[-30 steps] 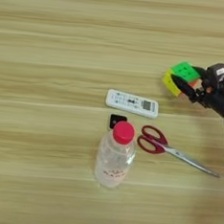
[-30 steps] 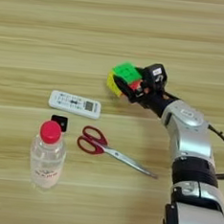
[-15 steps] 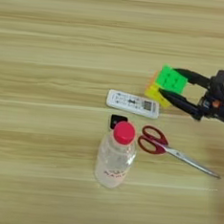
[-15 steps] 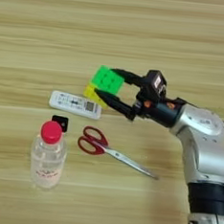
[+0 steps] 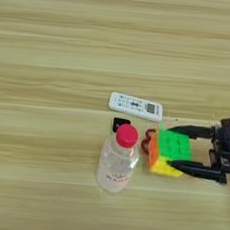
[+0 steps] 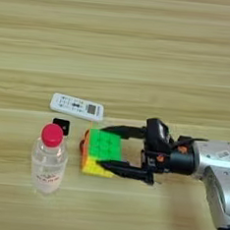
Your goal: Move the objects on the table
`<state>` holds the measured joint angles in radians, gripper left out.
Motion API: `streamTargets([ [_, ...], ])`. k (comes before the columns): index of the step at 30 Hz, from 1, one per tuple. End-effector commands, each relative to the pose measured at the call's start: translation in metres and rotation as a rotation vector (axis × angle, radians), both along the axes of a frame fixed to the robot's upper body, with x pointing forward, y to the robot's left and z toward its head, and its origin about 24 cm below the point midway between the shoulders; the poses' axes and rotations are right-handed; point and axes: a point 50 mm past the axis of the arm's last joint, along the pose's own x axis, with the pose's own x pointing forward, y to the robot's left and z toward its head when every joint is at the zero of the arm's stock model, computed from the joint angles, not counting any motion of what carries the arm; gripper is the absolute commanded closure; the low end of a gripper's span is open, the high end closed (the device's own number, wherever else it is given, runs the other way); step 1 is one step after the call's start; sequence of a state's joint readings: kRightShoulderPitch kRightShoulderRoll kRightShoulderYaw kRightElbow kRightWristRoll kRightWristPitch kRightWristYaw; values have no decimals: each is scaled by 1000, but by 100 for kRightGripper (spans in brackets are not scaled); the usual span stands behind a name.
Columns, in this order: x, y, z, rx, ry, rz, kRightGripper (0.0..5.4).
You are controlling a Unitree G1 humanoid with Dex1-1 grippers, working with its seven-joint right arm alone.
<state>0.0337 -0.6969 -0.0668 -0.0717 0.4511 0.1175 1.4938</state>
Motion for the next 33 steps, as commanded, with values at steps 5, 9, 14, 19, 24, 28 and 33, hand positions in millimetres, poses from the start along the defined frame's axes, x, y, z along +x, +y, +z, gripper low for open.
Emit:
streamTargets([
  [5, -7, 1, 1, -174, -63, 48, 207],
  [9, -6, 3, -7, -224, -77, 48, 207],
  [14, -5, 4, -11, -234, -87, 44, 207],
  [19, -2, 4, -9, -229, -98, 34, 179],
  [24, 2, 6, -1, -169, -122, 13, 122],
  [28, 7, 8, 13, -82, -150, -8, 81],
  [33, 17, 10, 35, 37, -217, -57, 29],
])
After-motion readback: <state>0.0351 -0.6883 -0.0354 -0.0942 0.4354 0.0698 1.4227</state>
